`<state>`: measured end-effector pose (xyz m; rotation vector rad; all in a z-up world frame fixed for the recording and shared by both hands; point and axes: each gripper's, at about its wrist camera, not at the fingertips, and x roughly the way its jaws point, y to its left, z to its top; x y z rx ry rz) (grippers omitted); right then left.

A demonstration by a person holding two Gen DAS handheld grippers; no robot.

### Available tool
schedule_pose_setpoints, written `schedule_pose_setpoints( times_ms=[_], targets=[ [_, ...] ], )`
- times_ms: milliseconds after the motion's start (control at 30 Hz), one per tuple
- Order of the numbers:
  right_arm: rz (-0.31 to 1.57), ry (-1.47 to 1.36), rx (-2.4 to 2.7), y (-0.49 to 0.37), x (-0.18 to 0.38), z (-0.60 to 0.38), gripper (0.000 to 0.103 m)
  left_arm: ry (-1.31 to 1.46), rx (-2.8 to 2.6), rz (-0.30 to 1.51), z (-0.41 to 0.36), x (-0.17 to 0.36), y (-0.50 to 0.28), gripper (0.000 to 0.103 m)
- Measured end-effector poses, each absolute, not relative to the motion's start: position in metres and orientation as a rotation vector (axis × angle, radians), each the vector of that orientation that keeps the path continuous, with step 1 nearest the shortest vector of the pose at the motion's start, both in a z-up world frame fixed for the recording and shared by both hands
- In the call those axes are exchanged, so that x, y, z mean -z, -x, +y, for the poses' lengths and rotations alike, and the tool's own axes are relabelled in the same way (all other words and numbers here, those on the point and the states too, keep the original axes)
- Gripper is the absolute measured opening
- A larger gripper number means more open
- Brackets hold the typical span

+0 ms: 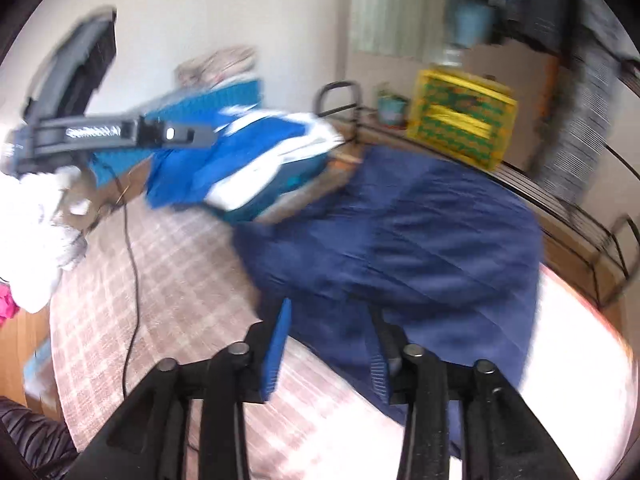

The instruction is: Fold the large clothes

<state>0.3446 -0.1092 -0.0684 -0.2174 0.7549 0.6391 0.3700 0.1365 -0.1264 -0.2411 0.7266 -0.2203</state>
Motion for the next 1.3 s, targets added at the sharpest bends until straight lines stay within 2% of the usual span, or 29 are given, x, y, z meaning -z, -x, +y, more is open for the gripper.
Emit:
schedule_pose_setpoints(
  times_ms=[133, 300, 367, 400, 433, 467, 500, 533, 567, 700, 800, 1033, 1133, 1300],
  targets=[
    [0.785, 0.114, -0.486, -0.347, 0.075, -0.173, 0.048, 0.221, 0.272, 0.762, 0.111, 0.135, -0.406, 0.039],
    [0.926, -0.041, -0.370, -0.367, 0.105, -0.224, 0.055, 0.135, 0.277, 0.845, 0.081, 0.180, -0.427, 0.039],
    [0.944, -0.106, -0.365, -0.374, 0.113, -0.237, 0.064, 0.095, 0.256, 0.912, 0.073, 0.213, -0.427, 0.039],
    [0.947, -0.121, -0.366, -0.378, 0.115, -0.242, 0.072, 0.081, 0.248, 0.942, 0.071, 0.227, -0.426, 0.039],
    [0.948, -0.133, -0.367, -0.381, 0.118, -0.245, 0.073, 0.082, 0.247, 0.966, 0.070, 0.242, -0.425, 0.039],
    [0.952, -0.146, -0.369, -0.385, 0.121, -0.246, 0.072, 0.095, 0.244, 0.973, 0.071, 0.254, -0.422, 0.040],
    [0.960, -0.158, -0.374, -0.391, 0.126, -0.248, 0.061, 0.100, 0.241, 0.969, 0.070, 0.258, -0.420, 0.039],
    [0.982, -0.165, -0.381, -0.397, 0.132, -0.248, 0.045, 0.096, 0.243, 0.956, 0.070, 0.259, -0.418, 0.040],
    [1.011, -0.160, -0.375, -0.402, 0.139, -0.248, 0.041, 0.075, 0.245, 0.953, 0.068, 0.258, -0.416, 0.040],
    [1.035, -0.067, -0.365, -0.393, 0.144, -0.243, 0.042, 0.026, 0.270, 0.982, 0.066, 0.241, -0.412, 0.040],
    [1.033, -0.021, -0.364, -0.389, 0.129, -0.248, 0.033, 0.055, 0.288, 0.937, 0.071, 0.208, -0.407, 0.039],
    [0.827, -0.005, -0.389, -0.400, 0.065, -0.257, 0.034, 0.055, 0.245, 0.762, 0.058, 0.131, -0.445, 0.039],
    [0.728, -0.011, -0.385, -0.424, 0.051, -0.252, 0.035, 0.059, 0.215, 0.752, 0.046, 0.129, -0.484, 0.039],
    [0.766, -0.019, -0.405, -0.501, 0.071, -0.237, 0.035, 0.029, 0.085, 0.850, 0.037, 0.171, -0.542, 0.039]
  ],
)
